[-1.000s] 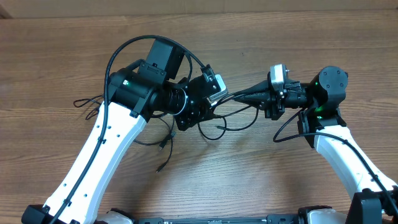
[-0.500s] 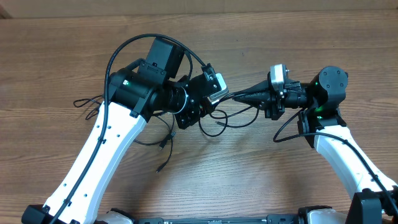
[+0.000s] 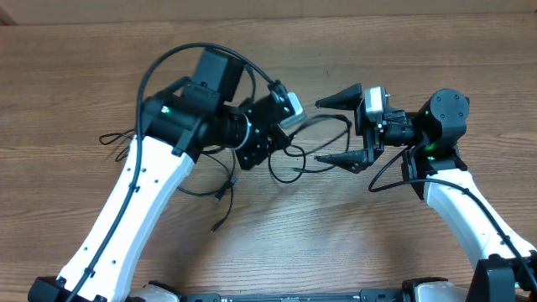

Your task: Untangle cables

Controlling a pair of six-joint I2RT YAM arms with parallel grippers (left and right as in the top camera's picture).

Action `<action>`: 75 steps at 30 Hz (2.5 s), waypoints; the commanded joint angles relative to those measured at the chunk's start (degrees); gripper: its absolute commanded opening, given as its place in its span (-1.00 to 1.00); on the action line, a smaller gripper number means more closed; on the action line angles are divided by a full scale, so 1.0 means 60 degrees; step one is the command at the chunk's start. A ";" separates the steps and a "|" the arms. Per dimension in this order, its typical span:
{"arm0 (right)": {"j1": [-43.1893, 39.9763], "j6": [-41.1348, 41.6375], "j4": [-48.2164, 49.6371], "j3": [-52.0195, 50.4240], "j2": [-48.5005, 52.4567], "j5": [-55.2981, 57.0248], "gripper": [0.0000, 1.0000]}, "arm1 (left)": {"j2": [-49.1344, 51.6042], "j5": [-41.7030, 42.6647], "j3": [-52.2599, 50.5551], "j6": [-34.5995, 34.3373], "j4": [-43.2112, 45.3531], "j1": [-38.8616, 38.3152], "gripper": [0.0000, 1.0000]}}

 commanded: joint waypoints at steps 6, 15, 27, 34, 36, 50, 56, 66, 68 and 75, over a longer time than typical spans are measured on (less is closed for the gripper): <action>0.0033 0.0557 -0.0011 0.0062 -0.0015 -0.0055 1.00 | 0.0015 0.0557 0.0193 -0.1220 -0.0062 0.1381 -0.92; 0.0033 0.3865 0.0000 0.0062 -0.0015 0.1096 1.00 | 0.0015 -0.0313 0.0193 -0.1158 -0.0058 0.1406 -0.92; 0.0036 0.7424 -0.0007 0.0062 -0.0015 0.2029 1.00 | 0.0015 -0.1056 0.0193 -0.1530 0.0044 0.1395 -0.91; 0.0047 0.9785 -0.0004 0.0062 -0.0015 0.1949 1.00 | 0.0018 -0.0962 0.0193 -0.1515 0.0335 0.1064 -0.92; 0.0047 1.0054 -0.0004 0.0062 -0.0015 0.1912 1.00 | 0.0018 -0.0965 0.0193 -0.1475 0.0495 0.0958 -0.92; 0.0044 0.9187 -0.0007 0.0062 -0.0015 0.1887 1.00 | 0.0018 -0.0958 0.0193 -0.1643 0.0616 0.0914 -0.92; 0.0044 0.9187 -0.0007 0.0062 -0.0015 0.1891 1.00 | 0.0015 -0.0998 0.0193 -0.2794 0.0980 0.0965 -0.92; 0.0044 0.8841 -0.0346 0.0062 -0.0015 0.1912 1.00 | 0.0011 -0.0131 0.0197 -0.4896 0.1643 0.2095 -0.91; 0.0044 0.8167 -0.0903 0.0062 -0.0015 0.1931 1.00 | 0.0011 0.0474 0.0197 -0.4863 0.1749 0.2324 -0.92; 0.0044 0.5960 -0.3727 0.0062 0.0007 0.3544 1.00 | 0.0015 0.1880 0.0197 -0.4863 0.1832 0.2681 -0.91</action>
